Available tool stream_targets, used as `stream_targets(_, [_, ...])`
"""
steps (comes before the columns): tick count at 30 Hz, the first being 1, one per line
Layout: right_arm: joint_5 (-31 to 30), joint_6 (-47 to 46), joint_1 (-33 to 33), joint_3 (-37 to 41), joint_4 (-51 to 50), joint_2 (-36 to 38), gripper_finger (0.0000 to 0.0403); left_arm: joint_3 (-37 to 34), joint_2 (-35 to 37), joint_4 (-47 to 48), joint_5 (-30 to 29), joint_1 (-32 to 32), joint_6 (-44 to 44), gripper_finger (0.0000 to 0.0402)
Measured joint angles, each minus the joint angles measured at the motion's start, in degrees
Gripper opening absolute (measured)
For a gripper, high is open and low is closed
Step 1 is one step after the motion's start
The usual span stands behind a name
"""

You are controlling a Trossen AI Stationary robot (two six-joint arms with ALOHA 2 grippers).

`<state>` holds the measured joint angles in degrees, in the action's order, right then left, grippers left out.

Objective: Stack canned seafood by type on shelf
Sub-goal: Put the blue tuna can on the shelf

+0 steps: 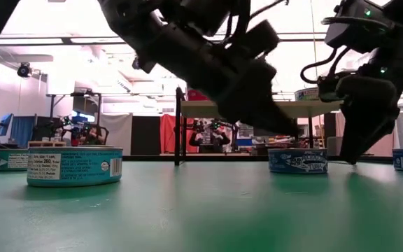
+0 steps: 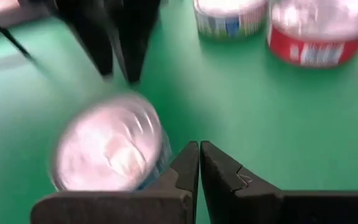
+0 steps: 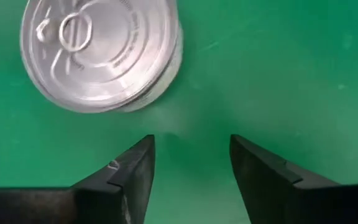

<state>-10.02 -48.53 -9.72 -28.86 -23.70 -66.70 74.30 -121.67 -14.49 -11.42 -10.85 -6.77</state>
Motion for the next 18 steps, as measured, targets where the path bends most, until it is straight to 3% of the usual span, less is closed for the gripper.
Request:
stream_targets(6, [-3.7, -0.4, 0.0, 0.0, 0.2, 1.7, 0.0136, 0.1, -0.5, -5.6, 0.0, 3.0, -3.6, 0.0000])
stream_targets(18, [-5.5, 0.7, 0.0, 0.0, 6.3, 1.9, 0.0052, 0.0, -1.3, 0.4, 0.0, 4.9, 0.8, 0.0000])
